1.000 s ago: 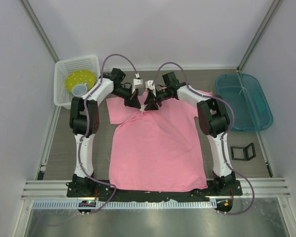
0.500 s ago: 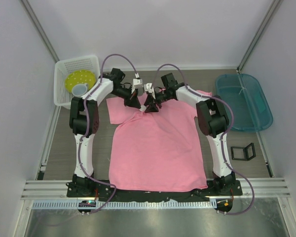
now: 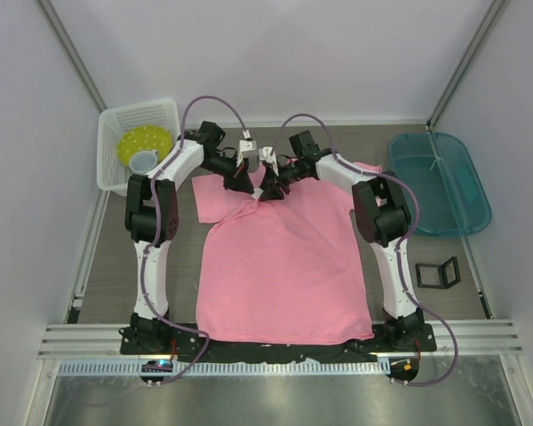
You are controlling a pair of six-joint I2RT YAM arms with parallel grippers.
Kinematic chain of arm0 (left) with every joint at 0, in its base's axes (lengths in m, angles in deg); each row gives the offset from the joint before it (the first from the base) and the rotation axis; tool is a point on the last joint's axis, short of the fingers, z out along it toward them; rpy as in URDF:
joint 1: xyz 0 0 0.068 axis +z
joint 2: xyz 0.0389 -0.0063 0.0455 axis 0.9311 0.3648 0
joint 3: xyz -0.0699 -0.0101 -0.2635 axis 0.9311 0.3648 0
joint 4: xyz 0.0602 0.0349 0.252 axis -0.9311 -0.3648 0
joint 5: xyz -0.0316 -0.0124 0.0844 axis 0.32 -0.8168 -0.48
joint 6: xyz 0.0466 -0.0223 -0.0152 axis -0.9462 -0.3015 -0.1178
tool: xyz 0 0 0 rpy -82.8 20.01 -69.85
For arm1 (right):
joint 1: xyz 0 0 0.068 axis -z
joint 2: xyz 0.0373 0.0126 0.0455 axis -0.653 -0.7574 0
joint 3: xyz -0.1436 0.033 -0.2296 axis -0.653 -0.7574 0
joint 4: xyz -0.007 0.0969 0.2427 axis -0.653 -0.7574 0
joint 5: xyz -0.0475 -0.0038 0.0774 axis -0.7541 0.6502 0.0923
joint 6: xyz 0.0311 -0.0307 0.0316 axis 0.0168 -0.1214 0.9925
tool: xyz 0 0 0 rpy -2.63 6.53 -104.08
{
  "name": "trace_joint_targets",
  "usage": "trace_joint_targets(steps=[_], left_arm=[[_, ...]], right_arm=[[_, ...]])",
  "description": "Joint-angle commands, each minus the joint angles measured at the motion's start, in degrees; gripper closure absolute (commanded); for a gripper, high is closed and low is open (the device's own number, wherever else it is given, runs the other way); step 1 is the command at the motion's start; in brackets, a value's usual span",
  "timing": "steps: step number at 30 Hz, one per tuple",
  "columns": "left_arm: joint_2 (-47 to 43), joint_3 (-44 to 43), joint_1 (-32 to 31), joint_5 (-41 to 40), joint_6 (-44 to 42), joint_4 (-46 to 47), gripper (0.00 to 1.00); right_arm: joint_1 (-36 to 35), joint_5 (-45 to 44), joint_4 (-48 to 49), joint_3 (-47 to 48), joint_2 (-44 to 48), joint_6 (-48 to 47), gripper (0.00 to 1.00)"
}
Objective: Pin the brooch onto the clothing
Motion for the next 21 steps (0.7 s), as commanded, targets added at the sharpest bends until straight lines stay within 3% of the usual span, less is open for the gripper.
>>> trace_joint_targets(steps=[1,6,21], left_arm=[[-0.49,-1.84,0.11,2.34,0.28,0.80,1.00],[-0.58,-1.84,0.11,2.25,0.81,1.32,1.00],[-0.93,-1.49,0.28,1.90,1.25,1.85,1.00]], right_arm=[[-0.45,1.53,1.88,3.35,-0.55,2.57,0.60],[-0.28,1.88,2.32,4.59,-1.34,4.94,0.62],[1.83,-1.45,11.20,7.84,-4.15,25.51,0.69]])
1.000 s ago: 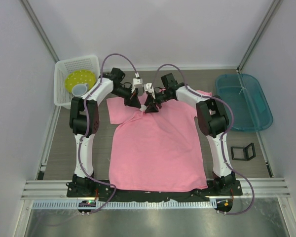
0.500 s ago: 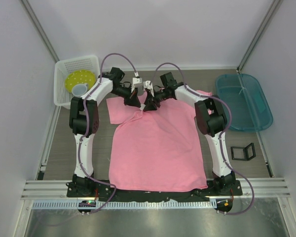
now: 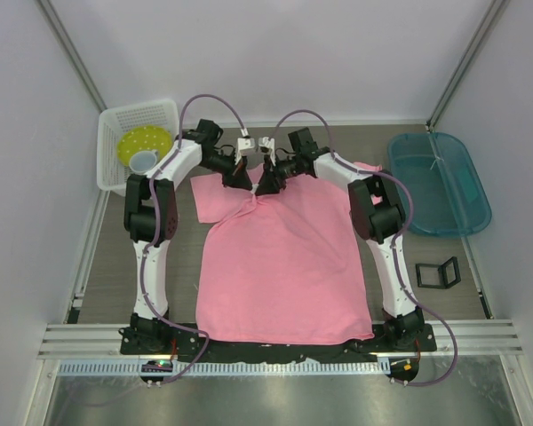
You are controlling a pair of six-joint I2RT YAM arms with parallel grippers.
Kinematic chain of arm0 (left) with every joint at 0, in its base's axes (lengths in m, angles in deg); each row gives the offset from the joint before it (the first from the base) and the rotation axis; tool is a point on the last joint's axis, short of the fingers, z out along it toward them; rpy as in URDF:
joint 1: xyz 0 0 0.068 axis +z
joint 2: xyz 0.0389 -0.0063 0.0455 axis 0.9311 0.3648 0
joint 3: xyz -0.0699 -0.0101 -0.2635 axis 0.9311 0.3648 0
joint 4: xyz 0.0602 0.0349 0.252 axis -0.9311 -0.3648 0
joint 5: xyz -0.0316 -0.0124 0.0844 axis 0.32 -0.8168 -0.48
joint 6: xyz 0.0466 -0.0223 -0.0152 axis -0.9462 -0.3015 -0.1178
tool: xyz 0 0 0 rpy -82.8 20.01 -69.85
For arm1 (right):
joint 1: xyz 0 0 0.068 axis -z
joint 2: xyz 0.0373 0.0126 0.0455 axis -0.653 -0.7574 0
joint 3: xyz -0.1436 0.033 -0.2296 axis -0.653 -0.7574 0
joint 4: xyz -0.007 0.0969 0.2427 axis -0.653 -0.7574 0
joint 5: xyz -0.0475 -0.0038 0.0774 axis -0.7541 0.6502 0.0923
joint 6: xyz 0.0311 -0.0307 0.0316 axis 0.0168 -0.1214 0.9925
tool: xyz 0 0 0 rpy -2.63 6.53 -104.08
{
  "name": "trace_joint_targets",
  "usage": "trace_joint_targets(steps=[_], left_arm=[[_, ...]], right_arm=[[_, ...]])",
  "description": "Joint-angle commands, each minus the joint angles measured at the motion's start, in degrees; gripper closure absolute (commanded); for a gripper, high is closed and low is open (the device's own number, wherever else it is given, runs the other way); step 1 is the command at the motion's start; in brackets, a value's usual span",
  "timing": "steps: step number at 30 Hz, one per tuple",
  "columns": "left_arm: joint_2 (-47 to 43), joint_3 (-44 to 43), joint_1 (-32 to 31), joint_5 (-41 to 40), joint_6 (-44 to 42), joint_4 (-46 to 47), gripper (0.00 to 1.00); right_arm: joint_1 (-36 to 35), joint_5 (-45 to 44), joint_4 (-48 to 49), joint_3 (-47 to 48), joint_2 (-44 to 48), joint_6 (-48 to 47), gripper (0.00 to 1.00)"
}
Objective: Pin the brooch onto the clothing
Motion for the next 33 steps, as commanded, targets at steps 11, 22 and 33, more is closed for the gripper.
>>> trace_joint_targets(steps=[11,22,33], left_arm=[[-1.02,-2.19,0.44,2.80,0.31,-1.76,1.00],[0.21,-3.95,0.27,2.62,1.27,-2.11,1.00],[0.56,-4.39,-0.09,2.36,2.42,-1.58,1.00]], right_arm=[[2.71,-4.86,8.83,4.92,-1.71,12.67,0.76],[3.42,-2.49,12.60,6.77,-2.68,18.04,0.78],[3.07,0.59,14.54,5.89,-1.71,16.90,0.69]])
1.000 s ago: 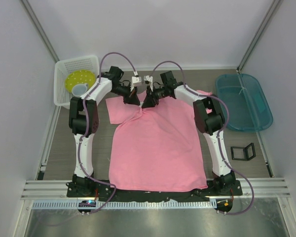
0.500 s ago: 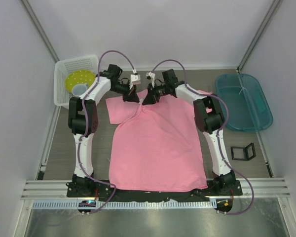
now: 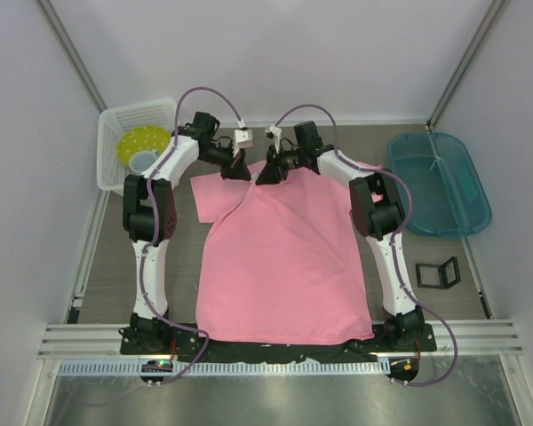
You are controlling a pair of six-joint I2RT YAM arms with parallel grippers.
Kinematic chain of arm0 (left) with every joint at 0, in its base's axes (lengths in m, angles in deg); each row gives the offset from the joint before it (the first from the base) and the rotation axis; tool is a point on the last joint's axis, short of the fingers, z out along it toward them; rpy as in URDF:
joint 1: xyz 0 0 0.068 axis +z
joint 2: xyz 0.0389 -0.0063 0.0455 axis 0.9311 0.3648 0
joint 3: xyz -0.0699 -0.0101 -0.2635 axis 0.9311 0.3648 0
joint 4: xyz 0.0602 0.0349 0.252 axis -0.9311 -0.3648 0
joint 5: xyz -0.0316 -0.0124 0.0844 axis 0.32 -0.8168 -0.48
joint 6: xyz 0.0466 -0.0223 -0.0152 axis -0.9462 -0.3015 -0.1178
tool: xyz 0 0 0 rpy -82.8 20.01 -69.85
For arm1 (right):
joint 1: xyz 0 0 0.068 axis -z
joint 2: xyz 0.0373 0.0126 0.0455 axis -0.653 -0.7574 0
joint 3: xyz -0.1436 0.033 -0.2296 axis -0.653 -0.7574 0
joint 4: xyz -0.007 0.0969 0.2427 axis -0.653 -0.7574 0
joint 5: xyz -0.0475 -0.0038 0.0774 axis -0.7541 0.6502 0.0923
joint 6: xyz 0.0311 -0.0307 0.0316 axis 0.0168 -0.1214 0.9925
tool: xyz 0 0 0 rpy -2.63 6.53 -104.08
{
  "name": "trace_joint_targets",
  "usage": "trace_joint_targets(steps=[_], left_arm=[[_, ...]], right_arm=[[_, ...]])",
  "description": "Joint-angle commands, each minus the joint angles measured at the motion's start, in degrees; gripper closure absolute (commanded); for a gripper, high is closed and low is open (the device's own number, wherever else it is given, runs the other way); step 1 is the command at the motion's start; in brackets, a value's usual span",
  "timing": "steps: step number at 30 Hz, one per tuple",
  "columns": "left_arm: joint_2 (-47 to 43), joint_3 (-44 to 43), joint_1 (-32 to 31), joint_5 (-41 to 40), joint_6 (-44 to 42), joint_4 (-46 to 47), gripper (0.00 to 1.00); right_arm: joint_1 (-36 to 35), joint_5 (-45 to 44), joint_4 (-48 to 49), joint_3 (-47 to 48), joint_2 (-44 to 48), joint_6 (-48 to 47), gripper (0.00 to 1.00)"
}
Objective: Pin the brooch onto the clothing
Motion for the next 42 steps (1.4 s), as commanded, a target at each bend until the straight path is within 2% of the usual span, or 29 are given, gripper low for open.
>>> trace_joint_targets(steps=[1,19,24,42], left_arm=[[0.34,-1.06,-1.03,3.08,1.09,-4.27,1.00],[0.69,-1.15,-1.11,2.55,1.88,-4.27,1.00],[0.87,-1.15,-1.11,2.38,1.96,-4.27,1.00],[1.48,-1.68,-1.03,1.32,3.55,-3.13,1.00]], right_arm=[[0.64,0.57,6.52,1.98,1.50,-0.96,0.67],[-0.41,2.24,4.77,-1.80,4.40,-8.86,0.56],[-0.41,2.77,2.75,-2.33,5.10,-12.55,0.48],[-1.20,5.14,-1.47,-5.32,7.74,-23.37,0.41]])
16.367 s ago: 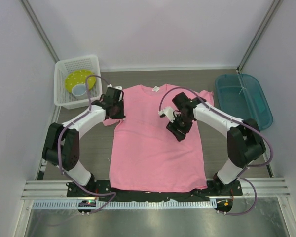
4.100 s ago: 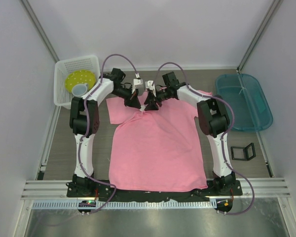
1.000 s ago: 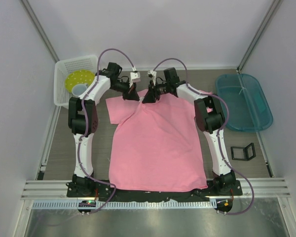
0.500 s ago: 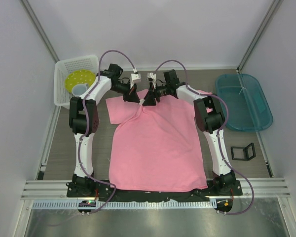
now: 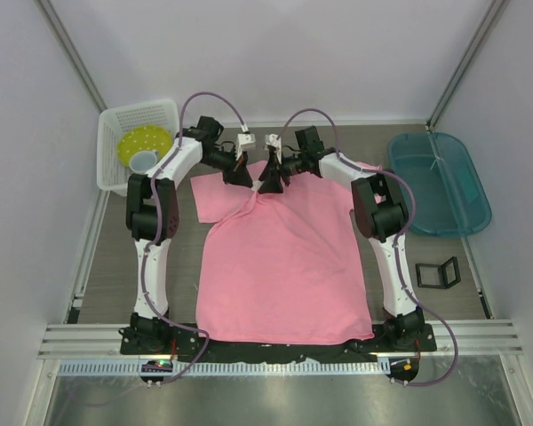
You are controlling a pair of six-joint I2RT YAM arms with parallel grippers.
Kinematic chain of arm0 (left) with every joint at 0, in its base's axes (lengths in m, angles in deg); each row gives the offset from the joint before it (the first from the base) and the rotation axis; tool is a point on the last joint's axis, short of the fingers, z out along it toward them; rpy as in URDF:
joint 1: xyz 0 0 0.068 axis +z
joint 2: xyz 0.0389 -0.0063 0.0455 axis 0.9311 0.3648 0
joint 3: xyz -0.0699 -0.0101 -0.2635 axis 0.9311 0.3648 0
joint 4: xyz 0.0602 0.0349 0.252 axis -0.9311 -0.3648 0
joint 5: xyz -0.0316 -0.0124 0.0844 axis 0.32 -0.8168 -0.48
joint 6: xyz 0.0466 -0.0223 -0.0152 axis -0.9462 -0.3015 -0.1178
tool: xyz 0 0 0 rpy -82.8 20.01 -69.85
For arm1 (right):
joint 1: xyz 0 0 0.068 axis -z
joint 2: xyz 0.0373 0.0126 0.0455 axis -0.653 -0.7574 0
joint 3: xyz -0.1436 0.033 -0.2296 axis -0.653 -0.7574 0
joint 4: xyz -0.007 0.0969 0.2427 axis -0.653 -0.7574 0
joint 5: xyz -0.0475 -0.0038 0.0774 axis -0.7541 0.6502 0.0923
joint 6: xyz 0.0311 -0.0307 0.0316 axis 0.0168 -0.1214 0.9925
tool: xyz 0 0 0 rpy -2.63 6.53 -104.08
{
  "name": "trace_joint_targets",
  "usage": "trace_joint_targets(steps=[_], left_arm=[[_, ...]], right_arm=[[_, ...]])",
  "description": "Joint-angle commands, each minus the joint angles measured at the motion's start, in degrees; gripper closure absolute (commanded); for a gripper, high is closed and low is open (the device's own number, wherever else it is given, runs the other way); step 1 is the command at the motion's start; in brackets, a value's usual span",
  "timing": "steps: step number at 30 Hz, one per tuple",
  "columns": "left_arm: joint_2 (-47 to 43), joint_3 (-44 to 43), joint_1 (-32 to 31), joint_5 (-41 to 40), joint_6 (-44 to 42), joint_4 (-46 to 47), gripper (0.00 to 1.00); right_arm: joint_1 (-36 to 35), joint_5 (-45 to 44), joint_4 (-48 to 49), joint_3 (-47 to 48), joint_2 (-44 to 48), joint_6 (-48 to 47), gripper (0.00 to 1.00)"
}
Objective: Pin the brooch onto the clothing
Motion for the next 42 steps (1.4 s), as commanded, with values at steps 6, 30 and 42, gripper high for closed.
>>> trace_joint_targets(steps=[6,30,42], left_arm=[[0.20,-1.59,-0.39,1.56,1.34,0.06,1.00],[-0.16,-1.94,-0.74,1.91,2.75,0.77,1.00],[-0.33,-1.86,-0.66,2.18,2.75,1.12,1.00]], right_arm=[[-0.64,1.90,-0.49,0.19,4.88,-3.42,0.48],[-0.81,0.67,-0.67,3.44,2.24,-0.61,0.62],[-0.90,-0.55,-0.67,5.02,1.01,0.45,0.69]])
